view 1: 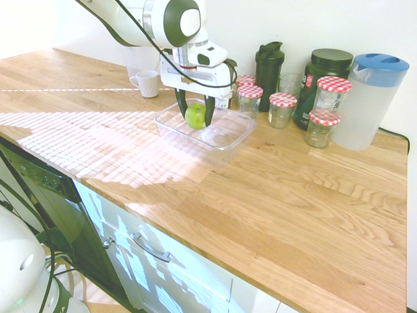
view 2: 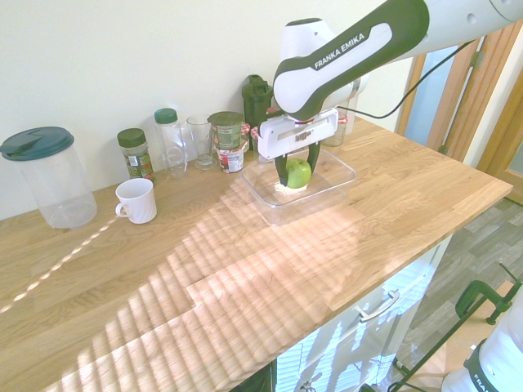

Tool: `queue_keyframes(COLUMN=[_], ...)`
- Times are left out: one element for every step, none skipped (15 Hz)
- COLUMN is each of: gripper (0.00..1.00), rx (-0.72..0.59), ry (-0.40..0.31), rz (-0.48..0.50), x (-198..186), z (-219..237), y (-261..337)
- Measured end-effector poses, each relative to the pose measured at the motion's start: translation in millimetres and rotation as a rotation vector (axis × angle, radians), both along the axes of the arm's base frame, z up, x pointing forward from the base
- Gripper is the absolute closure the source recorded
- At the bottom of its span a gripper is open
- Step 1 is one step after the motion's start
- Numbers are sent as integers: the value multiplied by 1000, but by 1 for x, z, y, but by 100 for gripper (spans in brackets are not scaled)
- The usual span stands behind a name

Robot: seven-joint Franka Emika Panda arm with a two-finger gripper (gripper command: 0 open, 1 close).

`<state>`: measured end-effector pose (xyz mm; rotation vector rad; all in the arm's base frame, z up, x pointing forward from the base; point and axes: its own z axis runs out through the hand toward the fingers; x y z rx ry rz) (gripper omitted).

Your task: Put the apple into the container

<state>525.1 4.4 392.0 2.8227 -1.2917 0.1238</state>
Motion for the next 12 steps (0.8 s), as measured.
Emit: queue_keyframes(gripper=[0, 0, 0, 0, 0, 0, 0, 0, 0, 0, 0, 0], rx=[0, 1, 2, 3, 4, 5, 5, 5, 5, 5, 3, 1], ry=[1, -6, -14, -22, -31, -36, -40, -43, -48, -56, -60, -58], rz=[0, 1, 2, 2, 3, 3, 3, 3, 3, 2, 3, 6], x=[1, 2, 4, 5, 6, 6, 6, 7, 7, 7, 5, 1], z=[-4, -6, -8, -9, -9, -9, -9, -9, -7, 0, 15, 38], y=[0, 0, 0, 0, 0, 0, 0, 0, 0, 0, 1, 4])
